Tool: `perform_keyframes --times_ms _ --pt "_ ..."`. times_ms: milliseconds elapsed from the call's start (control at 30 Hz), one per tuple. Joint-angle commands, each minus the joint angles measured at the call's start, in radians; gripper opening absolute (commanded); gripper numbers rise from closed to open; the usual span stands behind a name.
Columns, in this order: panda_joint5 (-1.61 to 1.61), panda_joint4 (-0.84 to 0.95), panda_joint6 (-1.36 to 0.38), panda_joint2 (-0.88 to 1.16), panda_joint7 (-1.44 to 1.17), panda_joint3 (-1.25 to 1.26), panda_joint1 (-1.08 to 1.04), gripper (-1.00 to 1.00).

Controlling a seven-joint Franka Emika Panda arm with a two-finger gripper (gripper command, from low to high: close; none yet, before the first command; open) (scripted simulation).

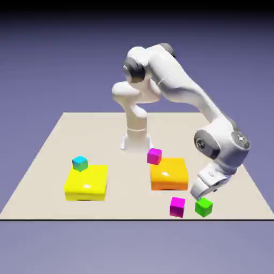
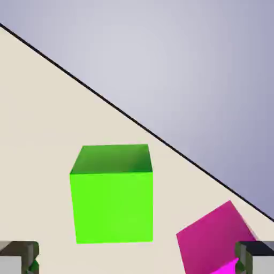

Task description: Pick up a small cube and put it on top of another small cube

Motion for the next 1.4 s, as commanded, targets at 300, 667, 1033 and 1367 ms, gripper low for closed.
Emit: perform_keyframes --times_ms 300,667,1033,1367 --pt "0.010 -0.034 0.002 -0.038 -0.017 -0.013 0.009 -1.00" --pt "0.113 -0.394 0.025 -0.436 -0.191 -0.152 0.102 -1.00" --pt "0.217 -0.753 0.047 -0.835 -0.366 -0.291 0.196 -1.00" --pt "0.311 -1.080 0.067 -1.197 -0.525 -0.417 0.281 -1.00"
